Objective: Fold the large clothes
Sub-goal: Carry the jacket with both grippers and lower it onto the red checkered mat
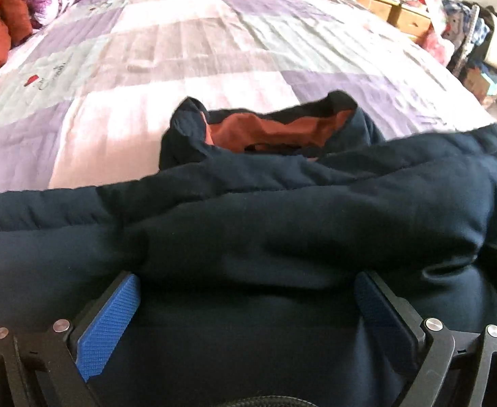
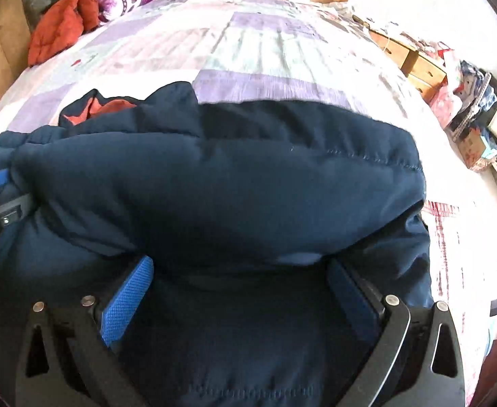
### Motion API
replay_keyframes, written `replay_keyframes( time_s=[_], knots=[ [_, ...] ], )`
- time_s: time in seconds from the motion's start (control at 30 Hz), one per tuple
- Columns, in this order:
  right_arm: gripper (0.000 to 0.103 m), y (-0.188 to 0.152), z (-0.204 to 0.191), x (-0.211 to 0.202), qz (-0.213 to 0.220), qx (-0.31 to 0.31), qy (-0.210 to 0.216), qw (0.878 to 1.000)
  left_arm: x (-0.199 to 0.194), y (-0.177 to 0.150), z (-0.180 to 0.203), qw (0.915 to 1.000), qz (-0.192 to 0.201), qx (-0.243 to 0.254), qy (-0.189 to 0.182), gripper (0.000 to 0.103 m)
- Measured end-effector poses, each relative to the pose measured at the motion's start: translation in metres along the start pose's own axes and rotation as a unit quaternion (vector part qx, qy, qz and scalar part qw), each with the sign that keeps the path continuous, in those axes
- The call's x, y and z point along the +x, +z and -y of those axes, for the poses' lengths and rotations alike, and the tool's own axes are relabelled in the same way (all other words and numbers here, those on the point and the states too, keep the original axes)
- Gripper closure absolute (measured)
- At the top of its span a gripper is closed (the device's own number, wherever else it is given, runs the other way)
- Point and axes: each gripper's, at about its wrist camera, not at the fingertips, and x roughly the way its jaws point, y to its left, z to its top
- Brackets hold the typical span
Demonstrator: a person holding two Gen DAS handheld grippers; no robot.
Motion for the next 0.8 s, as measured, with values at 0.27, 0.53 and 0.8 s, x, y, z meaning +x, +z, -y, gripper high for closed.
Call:
replay_keyframes(
  time_s=[0.27,0.53,0.8],
  knots=[
    [0.000,0.008,0.007,0.010,-0.002,0.018,-0.019,1.000,-0.044,-0.025,-0.002,0.9995,0.001,-0.031,0.008,0.000],
    [0.000,0.009,0.010,0.004,0.007,0.045,-0.026,0.999,-0.053,-0.037,-0.008,0.9978,-0.018,-0.050,0.038,0.000],
    [0.001,-0.013,-0.006,-0.049,0.046,0.036,-0.040,0.997,-0.059,-0.043,0.000,0.9985,-0.017,-0.038,0.035,0.000]
  ],
)
